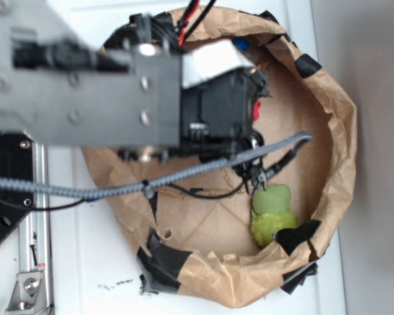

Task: Grab the red paper.

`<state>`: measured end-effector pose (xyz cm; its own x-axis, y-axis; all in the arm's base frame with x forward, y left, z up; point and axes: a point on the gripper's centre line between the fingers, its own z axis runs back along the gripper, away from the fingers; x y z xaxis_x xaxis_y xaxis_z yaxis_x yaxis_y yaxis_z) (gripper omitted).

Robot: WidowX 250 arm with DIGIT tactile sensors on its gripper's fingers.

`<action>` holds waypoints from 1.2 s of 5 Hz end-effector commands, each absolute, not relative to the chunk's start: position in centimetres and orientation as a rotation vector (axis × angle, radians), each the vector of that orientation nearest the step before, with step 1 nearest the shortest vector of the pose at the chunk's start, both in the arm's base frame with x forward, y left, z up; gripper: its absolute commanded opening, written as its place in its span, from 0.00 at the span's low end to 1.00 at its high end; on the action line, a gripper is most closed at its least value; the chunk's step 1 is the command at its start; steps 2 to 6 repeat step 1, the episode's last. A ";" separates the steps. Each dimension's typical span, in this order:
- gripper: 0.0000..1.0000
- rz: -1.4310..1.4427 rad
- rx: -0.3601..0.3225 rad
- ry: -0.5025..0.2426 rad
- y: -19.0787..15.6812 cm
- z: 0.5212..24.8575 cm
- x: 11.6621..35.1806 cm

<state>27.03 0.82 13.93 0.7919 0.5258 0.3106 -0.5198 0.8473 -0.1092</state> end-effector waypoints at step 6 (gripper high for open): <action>0.00 0.558 -0.114 -0.319 0.4 14.6 26.5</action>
